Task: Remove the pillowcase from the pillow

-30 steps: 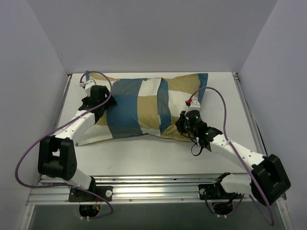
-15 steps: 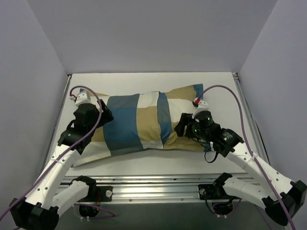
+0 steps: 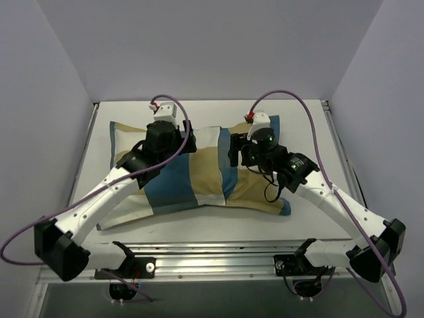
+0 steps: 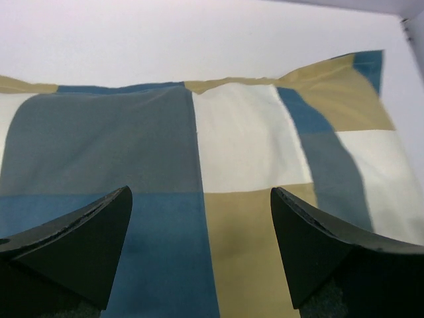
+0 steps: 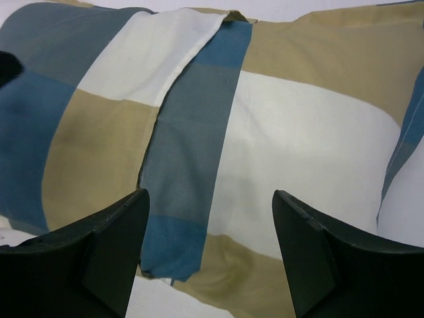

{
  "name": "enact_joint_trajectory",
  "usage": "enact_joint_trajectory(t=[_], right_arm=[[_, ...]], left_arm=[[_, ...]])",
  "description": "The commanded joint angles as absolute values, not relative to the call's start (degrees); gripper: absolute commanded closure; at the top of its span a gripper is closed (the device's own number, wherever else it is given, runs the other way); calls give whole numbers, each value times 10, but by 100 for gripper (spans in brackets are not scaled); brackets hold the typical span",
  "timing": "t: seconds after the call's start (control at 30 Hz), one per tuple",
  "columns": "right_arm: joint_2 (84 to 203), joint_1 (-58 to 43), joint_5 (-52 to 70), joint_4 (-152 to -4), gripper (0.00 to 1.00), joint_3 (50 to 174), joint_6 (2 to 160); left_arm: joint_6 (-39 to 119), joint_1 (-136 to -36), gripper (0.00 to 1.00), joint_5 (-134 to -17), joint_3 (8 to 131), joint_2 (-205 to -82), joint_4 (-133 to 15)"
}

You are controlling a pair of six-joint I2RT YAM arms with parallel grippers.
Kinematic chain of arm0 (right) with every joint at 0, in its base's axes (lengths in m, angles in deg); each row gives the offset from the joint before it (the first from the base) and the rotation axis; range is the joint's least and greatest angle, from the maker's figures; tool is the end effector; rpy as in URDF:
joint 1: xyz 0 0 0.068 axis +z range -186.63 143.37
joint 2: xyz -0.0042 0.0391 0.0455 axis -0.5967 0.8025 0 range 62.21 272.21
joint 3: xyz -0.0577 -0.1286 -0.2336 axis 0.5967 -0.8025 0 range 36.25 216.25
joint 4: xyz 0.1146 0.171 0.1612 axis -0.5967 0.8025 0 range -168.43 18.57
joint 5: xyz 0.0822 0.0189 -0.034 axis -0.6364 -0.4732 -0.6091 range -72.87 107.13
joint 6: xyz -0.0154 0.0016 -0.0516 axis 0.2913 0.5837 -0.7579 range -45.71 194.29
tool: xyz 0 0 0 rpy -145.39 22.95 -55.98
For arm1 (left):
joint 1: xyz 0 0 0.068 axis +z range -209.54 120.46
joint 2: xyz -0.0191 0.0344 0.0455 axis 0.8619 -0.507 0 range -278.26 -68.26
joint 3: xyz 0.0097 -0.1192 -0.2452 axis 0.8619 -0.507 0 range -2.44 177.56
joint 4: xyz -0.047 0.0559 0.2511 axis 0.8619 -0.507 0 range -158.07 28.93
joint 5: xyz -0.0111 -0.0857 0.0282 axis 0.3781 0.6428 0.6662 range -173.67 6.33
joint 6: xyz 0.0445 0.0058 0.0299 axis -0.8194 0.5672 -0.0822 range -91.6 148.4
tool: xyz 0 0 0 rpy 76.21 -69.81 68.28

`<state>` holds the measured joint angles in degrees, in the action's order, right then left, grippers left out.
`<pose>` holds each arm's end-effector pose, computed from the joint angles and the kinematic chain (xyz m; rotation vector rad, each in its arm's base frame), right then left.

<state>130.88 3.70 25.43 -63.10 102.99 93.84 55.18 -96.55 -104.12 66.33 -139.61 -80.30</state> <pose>0.2129 0.1742 0.3788 -0.2438 1.8949 0.5814 0.2333 -0.1602 0.3727 -0.0627 1.9456 -0.3953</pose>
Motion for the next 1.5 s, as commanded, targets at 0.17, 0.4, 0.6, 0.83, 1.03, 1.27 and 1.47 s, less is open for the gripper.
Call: enact_joint_trajectory(t=[0.17, 0.4, 0.6, 0.83, 1.03, 1.27, 1.47], right_arm=[[1370, 53, 291, -687, 22, 1016, 878], [1406, 80, 312, -728, 13, 994, 864], [1426, 113, 356, -732, 9, 1001, 870], [1451, 129, 403, -721, 7, 1026, 859], [1477, 128, 432, -736, 7, 1026, 848], [1489, 122, 565, -719, 17, 1006, 872], [1457, 61, 608, -670, 46, 978, 930]], left_arm=[[590, -967, 6, -1111, 623, -1496, -769], [622, -965, 6, -1118, 525, -1482, -749], [627, -966, 6, -1116, 499, -1477, -744], [634, -966, 6, -1115, 475, -1475, -736], [634, -966, 6, -1114, 460, -1465, -732], [644, -961, 6, -1107, 442, -1458, -747], [658, -943, 6, -1098, 414, -1447, -757]])
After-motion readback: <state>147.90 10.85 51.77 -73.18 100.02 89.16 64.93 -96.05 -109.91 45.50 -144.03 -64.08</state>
